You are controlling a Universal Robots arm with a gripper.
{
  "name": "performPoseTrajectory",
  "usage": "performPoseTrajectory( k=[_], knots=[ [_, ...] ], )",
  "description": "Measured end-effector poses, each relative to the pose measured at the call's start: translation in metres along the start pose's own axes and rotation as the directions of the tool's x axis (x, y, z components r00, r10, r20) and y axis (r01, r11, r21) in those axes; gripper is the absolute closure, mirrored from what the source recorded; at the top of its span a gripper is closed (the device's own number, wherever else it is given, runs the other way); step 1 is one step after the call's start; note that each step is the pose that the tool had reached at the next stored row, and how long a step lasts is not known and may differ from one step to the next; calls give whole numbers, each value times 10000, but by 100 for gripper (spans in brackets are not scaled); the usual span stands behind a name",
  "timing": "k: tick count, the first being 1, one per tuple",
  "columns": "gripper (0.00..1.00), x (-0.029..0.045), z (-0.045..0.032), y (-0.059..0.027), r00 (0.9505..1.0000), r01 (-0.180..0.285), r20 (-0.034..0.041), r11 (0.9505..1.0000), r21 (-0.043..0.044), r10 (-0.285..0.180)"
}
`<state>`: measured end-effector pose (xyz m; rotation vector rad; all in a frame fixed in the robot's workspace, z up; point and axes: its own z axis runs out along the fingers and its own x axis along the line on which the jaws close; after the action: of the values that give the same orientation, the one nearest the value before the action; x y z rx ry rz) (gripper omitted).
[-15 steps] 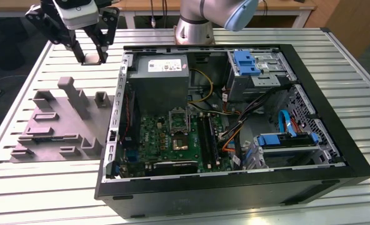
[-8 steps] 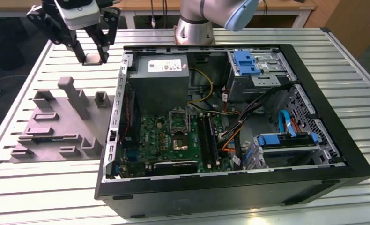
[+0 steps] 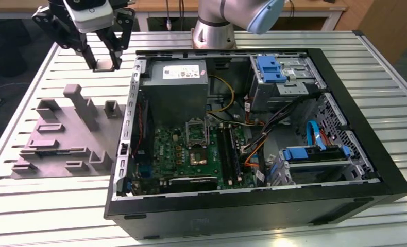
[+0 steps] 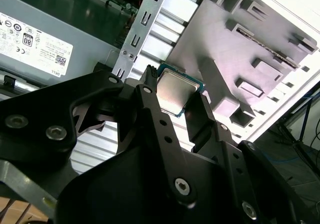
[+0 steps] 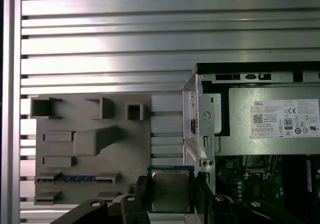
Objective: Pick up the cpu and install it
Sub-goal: 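Pick up the cpu and move it towards the insertion slot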
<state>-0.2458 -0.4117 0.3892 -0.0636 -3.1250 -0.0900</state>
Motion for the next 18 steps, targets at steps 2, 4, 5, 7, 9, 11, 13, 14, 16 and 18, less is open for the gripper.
performPoseTrajectory(
  k=[2,4,5,7,9,11,13,14,16,18],
  knots=[
    [53,-3,1,0,10000,0,0,10000,0,0],
    [53,-9,1,0,10000,1,0,10000,0,-1],
    [53,-10,1,0,10000,0,0,10000,0,0],
    [53,-18,1,1,10000,1,0,10000,0,-1],
    [53,-25,2,1,10000,0,0,10000,0,0],
    [53,-32,2,1,10000,0,1,10000,0,0],
    [53,-39,2,2,10000,0,-1,10000,0,0],
    [53,-41,3,2,10000,0,0,10000,0,0],
    [53,-50,3,2,10000,1,0,10000,0,-1],
    [53,-58,3,2,10000,0,0,10000,0,0]
  ],
)
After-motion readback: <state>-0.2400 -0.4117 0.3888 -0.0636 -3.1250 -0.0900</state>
